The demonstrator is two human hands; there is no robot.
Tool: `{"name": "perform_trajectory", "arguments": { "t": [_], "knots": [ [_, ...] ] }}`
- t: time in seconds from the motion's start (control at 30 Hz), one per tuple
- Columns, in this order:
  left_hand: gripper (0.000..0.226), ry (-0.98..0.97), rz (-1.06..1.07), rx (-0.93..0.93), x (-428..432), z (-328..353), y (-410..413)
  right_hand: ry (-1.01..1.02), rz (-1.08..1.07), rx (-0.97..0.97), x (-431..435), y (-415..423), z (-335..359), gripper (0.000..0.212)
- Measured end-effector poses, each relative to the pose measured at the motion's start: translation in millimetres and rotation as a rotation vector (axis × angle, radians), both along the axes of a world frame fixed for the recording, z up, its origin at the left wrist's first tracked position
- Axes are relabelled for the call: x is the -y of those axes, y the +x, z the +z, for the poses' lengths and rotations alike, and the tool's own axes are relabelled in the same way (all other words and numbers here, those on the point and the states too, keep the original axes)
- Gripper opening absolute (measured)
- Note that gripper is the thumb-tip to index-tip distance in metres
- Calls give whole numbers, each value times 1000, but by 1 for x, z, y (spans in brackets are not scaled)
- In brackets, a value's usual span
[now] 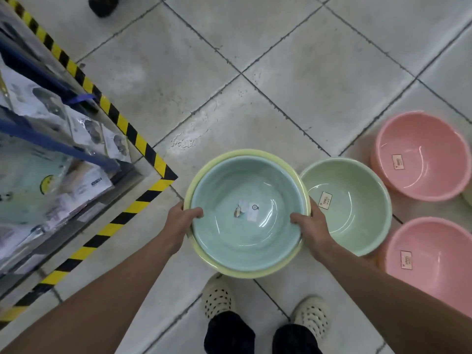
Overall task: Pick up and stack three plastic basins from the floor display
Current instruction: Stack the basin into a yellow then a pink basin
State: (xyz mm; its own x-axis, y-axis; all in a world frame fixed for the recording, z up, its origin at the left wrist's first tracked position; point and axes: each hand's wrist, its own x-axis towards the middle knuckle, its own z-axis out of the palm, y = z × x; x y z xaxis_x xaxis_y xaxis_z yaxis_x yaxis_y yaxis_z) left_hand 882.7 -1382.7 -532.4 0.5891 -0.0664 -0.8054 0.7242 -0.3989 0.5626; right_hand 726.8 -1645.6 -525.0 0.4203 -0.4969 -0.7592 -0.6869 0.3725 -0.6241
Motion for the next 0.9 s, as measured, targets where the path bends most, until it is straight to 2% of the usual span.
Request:
{"name": "perform_trajectory", "arguments": {
  "t": [0.13, 0.3, 0.53, 0.7, 0.9],
  "knots": [
    [29, 4, -16, 9, 3, -37, 10, -8, -33, -7, -4, 4, -40, 73],
    [38, -6, -1, 13, 5, -79, 13, -7, -63, -2, -6, 3, -82, 68],
    [30, -29, -11, 22, 5, -117, 9, -8, -60, -28, -9, -2, -119, 65],
    [30, -22, -7, 37, 2, -141, 6, 5, -76, -11, -11, -4, -142, 69],
    [26, -5, 4, 41, -5, -161, 2, 23, -72, 26, -17, -7, -163, 61]
  ]
}}
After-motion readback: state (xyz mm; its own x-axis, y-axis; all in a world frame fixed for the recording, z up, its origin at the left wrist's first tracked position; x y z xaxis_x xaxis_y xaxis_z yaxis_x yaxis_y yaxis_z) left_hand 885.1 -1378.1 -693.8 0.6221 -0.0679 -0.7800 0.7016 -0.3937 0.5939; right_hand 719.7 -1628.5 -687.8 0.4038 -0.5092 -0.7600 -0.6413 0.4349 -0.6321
